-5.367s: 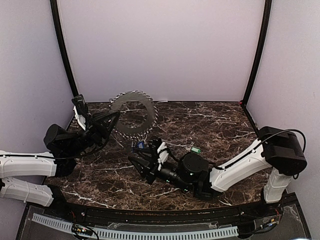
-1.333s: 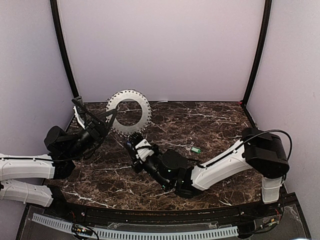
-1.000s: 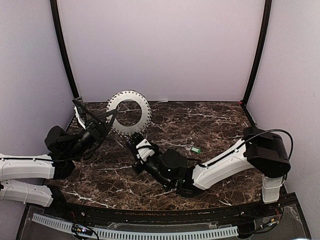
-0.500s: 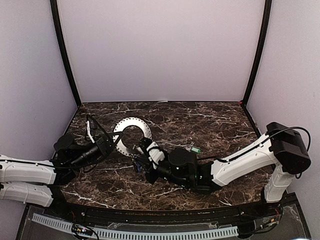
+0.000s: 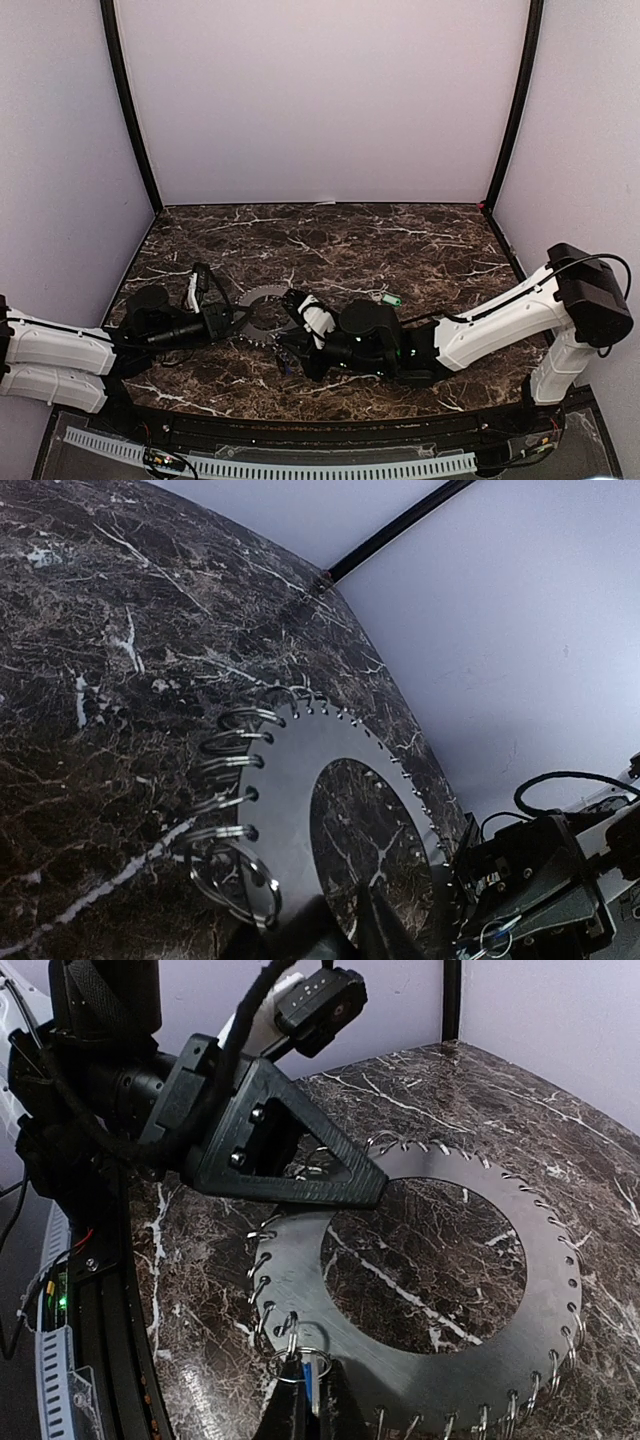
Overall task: Remove the keys from the keyring
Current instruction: Pass from the left arm to the right
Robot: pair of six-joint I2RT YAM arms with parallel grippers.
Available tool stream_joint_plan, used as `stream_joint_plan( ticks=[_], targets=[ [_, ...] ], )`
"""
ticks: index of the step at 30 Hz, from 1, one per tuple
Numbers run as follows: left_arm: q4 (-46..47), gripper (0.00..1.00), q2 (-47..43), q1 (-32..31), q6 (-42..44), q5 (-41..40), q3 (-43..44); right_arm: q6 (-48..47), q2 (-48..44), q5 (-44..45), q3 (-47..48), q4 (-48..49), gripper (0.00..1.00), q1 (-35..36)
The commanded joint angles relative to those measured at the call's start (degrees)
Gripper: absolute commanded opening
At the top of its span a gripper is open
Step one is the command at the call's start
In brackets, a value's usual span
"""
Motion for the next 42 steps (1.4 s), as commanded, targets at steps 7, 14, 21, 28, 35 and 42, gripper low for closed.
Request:
stream_joint_plan(
  ticks=[7, 14, 21, 28, 35, 42],
  targets=[
    [-12.0, 0.56, -5.4, 0.4, 0.1, -2.4, -3.6, 3.0, -3.0, -1.5, -1.7, 3.5, 0.00, -1.4],
    [-26.5, 0.66, -14.6, 0.4, 5.7, -8.9, -2.4, 3.1, -4.7, -2.6, -3.3, 3.9, 0.00, -2.5],
    [-25.9, 0.70, -20.9, 0.3, 10.8, -6.3, -3.0, 2.5, -6.2, -6.9, -5.1, 5.9, 0.00, -3.7],
    [-7.8, 0.62, -16.0, 0.4, 23.6, 13.9, 0.7, 0.7, -9.3, -16.6, -6.5, 6.4, 0.00, -5.6],
    [7.9, 0.48, -0.4, 0.4, 23.1, 32.8, 5.7, 0.0, -12.2, -23.0, -6.2, 5.8, 0.00, -7.2],
    [19.9, 0.47, 7.1, 0.2, 20.2, 38.6, 7.9, 0.4, -13.9, -28.8, -5.7, 5.8, 0.00, -8.8]
  ],
)
